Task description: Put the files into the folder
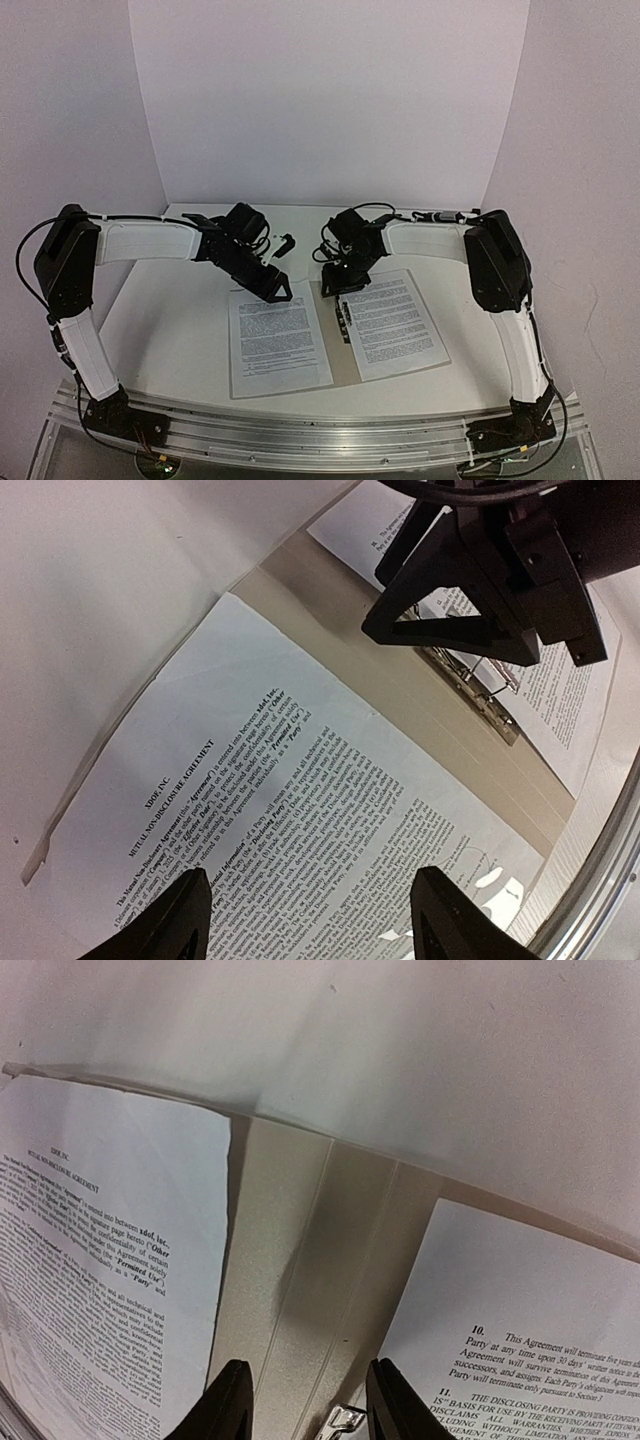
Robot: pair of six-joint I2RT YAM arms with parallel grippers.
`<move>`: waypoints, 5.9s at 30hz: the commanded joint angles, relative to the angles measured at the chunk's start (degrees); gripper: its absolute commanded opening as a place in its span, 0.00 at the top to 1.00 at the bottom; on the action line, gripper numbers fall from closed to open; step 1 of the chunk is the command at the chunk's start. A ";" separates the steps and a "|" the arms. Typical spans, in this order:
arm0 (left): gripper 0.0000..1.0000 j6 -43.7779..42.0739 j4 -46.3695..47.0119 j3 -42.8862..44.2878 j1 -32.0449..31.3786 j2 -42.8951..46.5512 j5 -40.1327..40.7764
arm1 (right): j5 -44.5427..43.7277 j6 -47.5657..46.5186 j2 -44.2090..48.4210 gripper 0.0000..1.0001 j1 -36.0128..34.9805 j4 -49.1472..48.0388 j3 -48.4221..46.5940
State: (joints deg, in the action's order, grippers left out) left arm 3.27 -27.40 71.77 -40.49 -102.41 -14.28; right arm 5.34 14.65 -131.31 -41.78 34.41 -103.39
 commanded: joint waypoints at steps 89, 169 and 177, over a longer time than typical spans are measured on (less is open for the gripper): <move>0.33 0.43 2.71 0.60 0.90 0.59 1.06 | -4.35 -5.10 3.16 0.85 -1.96 7.02 -1.56; 0.40 -34.60 27.20 -10.22 -13.91 -3.97 -13.81 | 13.45 34.96 35.56 0.85 -7.64 -12.44 40.60; 0.42 -30.90 27.13 -11.43 -15.36 -7.49 -13.89 | 14.00 36.30 33.73 0.84 -7.69 -14.45 41.97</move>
State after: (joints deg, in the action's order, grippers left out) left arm -31.30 -1.43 59.88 -54.76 -108.09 -28.33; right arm 18.28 49.68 -97.80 -49.52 21.97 -61.94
